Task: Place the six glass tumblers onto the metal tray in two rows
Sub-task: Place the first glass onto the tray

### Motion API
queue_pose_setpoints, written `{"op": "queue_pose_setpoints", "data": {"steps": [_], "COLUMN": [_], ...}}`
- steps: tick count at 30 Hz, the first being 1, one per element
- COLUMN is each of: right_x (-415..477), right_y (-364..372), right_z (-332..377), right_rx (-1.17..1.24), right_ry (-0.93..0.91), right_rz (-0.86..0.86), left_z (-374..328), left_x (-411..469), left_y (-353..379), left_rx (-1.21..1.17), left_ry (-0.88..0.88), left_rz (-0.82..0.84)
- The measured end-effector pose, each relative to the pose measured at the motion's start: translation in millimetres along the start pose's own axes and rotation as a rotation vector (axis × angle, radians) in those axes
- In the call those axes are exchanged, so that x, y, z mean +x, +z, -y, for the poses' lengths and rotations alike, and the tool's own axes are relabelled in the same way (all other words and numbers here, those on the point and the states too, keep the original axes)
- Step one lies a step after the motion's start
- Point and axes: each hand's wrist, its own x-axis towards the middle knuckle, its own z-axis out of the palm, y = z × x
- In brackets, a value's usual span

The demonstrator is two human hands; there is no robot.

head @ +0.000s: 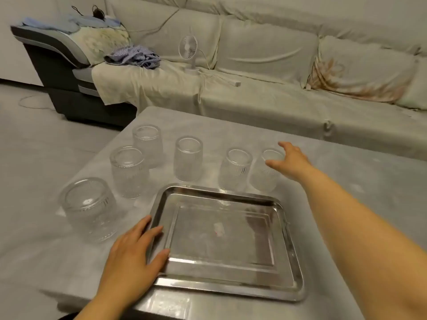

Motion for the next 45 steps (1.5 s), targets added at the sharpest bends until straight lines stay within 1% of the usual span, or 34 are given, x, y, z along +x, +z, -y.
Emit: {"op": "queue_pose_setpoints", "data": {"steps": [2, 4, 6, 8, 14, 18, 20, 22, 24, 27, 30, 38, 43, 45], "right_x": [6, 13, 18, 23, 23, 10, -3, -20, -39, -60, -71, -74, -82, -85], "right_y": [2, 6, 13, 19, 26, 8, -5, -14, -17, -8, 5, 6, 16, 22], "right_z": [0, -2, -2, -1, -2, -9, -13, -17, -17, -15, -15, -18, -23, -22], "right_rx": [-0.001, 0.047, 0.105, 0.139, 0.121, 0.256, 0.33, 0.361, 0.361, 0.288, 0.221, 0.106, 0.115, 0.076], "right_ry": [0.011, 0.028, 0.024, 0.02, 0.015, 0.057, 0.061, 0.005, -0.072, -0.167, -0.198, -0.221, -0.212, -0.232], "right_rz": [0.045, 0.09, 0.083, 0.027, -0.084, -0.262, -0.32, -0.285, -0.209, -0.088, 0.002, 0.035, 0.067, 0.071], "left_z": [0, 1, 2, 2, 2, 0, 0, 0, -1, -3, -4, -4, -4, -4], "left_x": [3, 5, 7, 8, 8, 6, 5, 4, 4, 3, 2, 2, 3, 3], "left_y": [1, 0, 3, 2, 3, 1, 2, 1, 1, 0, -1, -2, -2, -1], "left_rx": [0.007, 0.036, 0.053, 0.054, 0.054, 0.034, 0.016, 0.014, 0.024, 0.025, 0.024, 0.02, 0.023, 0.028], "left_ry": [0.022, 0.021, 0.02, 0.007, 0.012, 0.019, 0.023, 0.027, 0.026, 0.023, 0.023, 0.02, 0.024, 0.016], "left_rz": [-0.01, 0.031, 0.052, 0.047, 0.047, 0.022, 0.019, 0.019, 0.023, 0.023, 0.026, 0.026, 0.025, 0.032]}}
